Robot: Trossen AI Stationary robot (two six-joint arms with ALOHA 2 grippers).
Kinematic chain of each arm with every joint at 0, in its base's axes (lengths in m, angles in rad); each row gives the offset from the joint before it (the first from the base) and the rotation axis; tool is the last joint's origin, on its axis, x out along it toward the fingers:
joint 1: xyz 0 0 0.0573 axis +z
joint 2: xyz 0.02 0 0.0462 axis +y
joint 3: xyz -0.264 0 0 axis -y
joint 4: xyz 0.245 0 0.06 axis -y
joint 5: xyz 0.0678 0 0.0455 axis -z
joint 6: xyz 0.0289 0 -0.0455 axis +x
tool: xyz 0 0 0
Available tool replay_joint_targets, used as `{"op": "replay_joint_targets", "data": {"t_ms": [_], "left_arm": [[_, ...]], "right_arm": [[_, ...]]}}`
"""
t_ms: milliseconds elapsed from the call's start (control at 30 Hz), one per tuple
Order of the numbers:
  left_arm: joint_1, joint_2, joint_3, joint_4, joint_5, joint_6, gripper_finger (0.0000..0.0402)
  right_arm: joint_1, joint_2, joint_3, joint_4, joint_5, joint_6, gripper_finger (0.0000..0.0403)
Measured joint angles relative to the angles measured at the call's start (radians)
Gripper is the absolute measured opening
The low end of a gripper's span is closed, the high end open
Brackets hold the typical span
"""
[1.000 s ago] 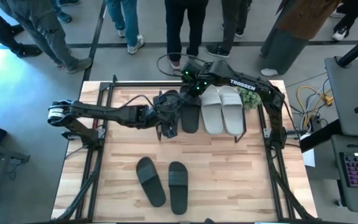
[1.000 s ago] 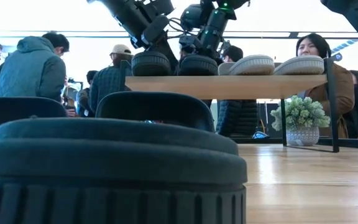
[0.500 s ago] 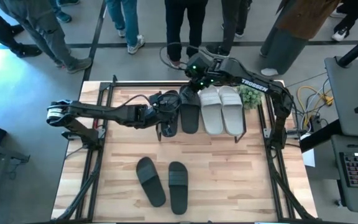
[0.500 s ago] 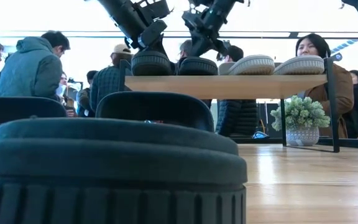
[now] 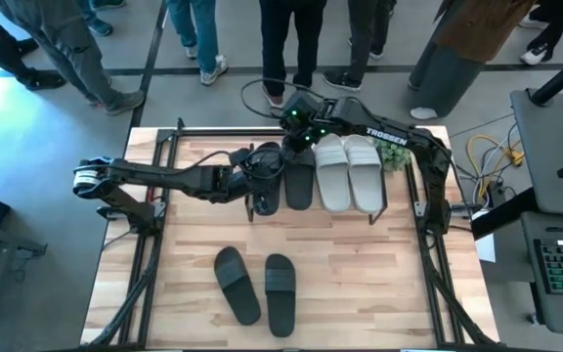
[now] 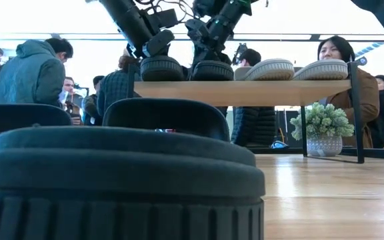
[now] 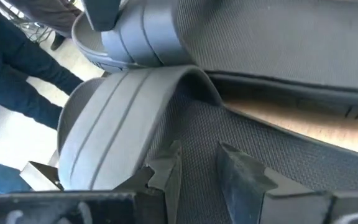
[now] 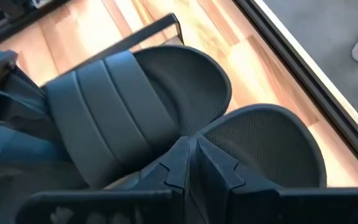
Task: Pick and place slides into the shelf
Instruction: Adjust the slides on the shelf
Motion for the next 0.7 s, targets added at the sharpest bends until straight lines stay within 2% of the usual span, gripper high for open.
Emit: {"op": "replay_joint_targets", "data": {"t_ms": [400,533,700], "left_arm": [[0.019,-0.036,-0.041,0.013,-0.016,-0.022,0.0089],[0.040,-0.048,-0.045,0.025,-0.003,-0.020,0.0088],[0.048,-0.051,-0.052,0.028,-0.002,-0.018,0.0088]], "right_arm": [[0.011,-0.003,-0.048,-0.044,0.010,0.008,0.0022],[0.028,-0.005,-0.078,-0.058,0.063,0.008,0.0022],[0.035,-0.007,-0.085,-0.048,0.074,0.008,0.0022]]}}
